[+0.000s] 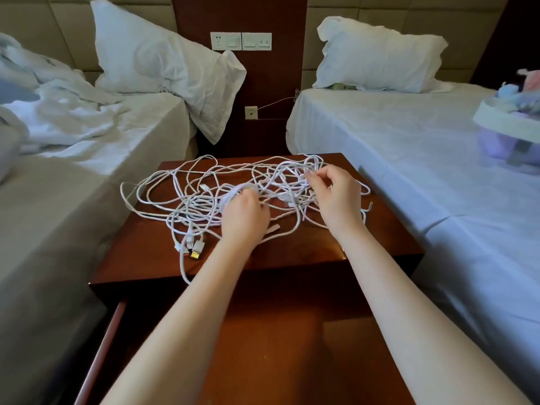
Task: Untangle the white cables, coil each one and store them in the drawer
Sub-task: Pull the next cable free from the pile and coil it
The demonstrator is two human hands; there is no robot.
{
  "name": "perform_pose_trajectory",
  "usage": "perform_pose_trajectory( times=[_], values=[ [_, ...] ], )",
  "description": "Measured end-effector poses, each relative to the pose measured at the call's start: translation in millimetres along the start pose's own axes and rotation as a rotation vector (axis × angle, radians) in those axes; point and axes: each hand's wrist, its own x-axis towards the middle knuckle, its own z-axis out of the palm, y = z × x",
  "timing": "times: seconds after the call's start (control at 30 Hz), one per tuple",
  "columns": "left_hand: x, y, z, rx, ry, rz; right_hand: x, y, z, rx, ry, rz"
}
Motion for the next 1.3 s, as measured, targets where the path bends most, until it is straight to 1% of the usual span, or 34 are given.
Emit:
perform_pose_trajectory(
  times=[0.1, 0.17, 0.23, 0.3, 0.4, 0.47, 0.53, 0.6, 0.67, 0.7, 0.73, 0.83, 0.87, 1.0, 1.1, 1.17, 1.23, 1.3],
  values=[
    [17.5, -5.2, -9.9, 0.021, -0.042, -0.009, -2.8, 5.3, -1.0, 0.036, 0.018, 0.031],
    [21.5, -4.7, -12.2, -0.013, -0.080, -0.010, -6.6, 6.2, -0.3, 0.064, 0.017, 0.039],
    [18.0, -4.4, -13.0, -0.121, -0.045, -0.009, -11.1, 6.2, 0.3, 0.082, 0.011, 0.016],
    [10.0, -2.9, -15.7, -0.282, -0.014, -0.016, -15.2, 5.2, 1.7, 0.083, 0.004, -0.029],
    [-1.5, 4.1, -25.4, -0.536, -0.109, 0.008, -17.9, 1.4, 5.0, 0.045, -0.007, -0.092],
    [-7.9, 9.9, -31.6, -0.648, -0.193, 0.050, -17.7, 1.6, 7.8, -0.037, -0.010, -0.133],
    [-11.9, 14.4, -35.2, -0.726, -0.215, 0.071, -16.8, 2.4, 8.8, -0.155, -0.022, -0.179],
    [-13.1, 17.5, -36.4, -0.733, -0.160, 0.076, -16.4, 0.3, 7.1, -0.272, -0.015, -0.286],
    [-13.5, 21.2, -38.4, -0.706, -0.074, 0.081, -18.0, -7.3, 4.9, -0.339, 0.018, -0.399],
    [-13.6, 23.0, -39.5, -0.695, -0.047, 0.086, -18.7, -11.5, 4.1, -0.357, 0.024, -0.436],
    [-14.1, 24.6, -40.9, -0.687, -0.024, 0.089, -19.3, -14.4, 4.6, -0.377, -0.005, -0.451],
    [-12.3, 24.3, -46.4, -0.755, 0.054, 0.031, -22.3, -17.4, 9.8, -0.450, -0.177, -0.363],
    [-11.5, 22.6, -49.4, -0.814, 0.060, -0.004, -23.1, -15.7, 11.4, -0.433, -0.195, -0.330],
    [-11.7, 13.9, -61.3, -0.998, 0.075, -0.084, -27.9, -10.1, 15.1, -0.359, -0.214, -0.191],
    [-12.8, 6.5, -65.1, -1.169, 0.089, -0.126, -31.7, -5.5, 19.5, -0.330, -0.203, -0.142],
    [-14.2, 0.9, -64.9, -1.239, 0.138, -0.166, -32.6, -4.2, 23.4, -0.248, -0.194, -0.111],
    [-16.0, -6.6, -61.6, -1.275, 0.206, -0.236, -33.5, -4.7, 26.5, -0.107, -0.174, -0.109],
    [-18.8, -14.6, -55.5, -1.289, 0.257, -0.320, -35.6, -6.0, 28.7, -0.008, -0.125, -0.169]
  ],
)
